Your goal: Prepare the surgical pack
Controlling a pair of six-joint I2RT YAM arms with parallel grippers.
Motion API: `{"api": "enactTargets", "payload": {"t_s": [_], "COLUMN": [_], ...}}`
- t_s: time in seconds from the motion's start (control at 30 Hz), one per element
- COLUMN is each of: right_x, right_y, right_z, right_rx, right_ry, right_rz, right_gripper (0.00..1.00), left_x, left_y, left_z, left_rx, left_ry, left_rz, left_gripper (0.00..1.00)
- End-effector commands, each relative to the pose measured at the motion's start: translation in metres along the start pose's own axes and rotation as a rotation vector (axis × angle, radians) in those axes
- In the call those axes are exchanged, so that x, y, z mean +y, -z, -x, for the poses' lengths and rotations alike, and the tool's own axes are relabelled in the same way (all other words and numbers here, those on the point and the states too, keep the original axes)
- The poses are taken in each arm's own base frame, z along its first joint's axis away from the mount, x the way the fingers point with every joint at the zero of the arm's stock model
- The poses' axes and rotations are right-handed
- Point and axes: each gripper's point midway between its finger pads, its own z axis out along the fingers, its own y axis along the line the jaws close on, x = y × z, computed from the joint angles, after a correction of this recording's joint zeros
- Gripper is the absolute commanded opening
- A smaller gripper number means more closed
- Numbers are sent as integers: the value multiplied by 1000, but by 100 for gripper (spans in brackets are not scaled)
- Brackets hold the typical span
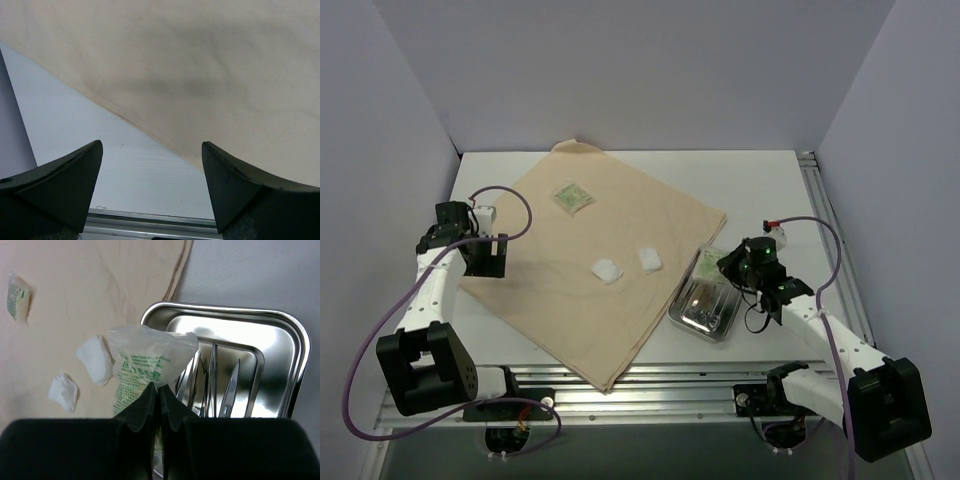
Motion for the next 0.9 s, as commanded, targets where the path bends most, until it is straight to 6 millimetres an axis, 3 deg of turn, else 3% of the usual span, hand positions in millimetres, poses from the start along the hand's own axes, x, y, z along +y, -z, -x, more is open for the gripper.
{"api": "enactTargets", "payload": {"t_s": [0.0, 0.13, 0.33, 0.53, 0.87], "right_x": [-12, -26, -14, -29, -26], "right_y": [-6, -14, -23, -41, -45], "right_z": [2, 0, 5, -9, -4], "right_rx": [-51, -94, -121, -83, -117], "right_ry": [-82, -109, -106, -113, -121], "right_rz": [-41, -68, -10, -70, -48], "right_gripper": [0, 0, 0, 0, 0], "left_x": [0, 0, 1, 1, -5], "left_y": [11, 11, 13, 13, 14], "left_z": [15, 15, 18, 18, 24], "left_rx": [-65, -63, -66, -65, -76], "left_ry": [3, 3, 5, 6, 3], "left_rz": [0, 0, 1, 0, -30], "left_gripper": [90, 90, 90, 90, 90]}}
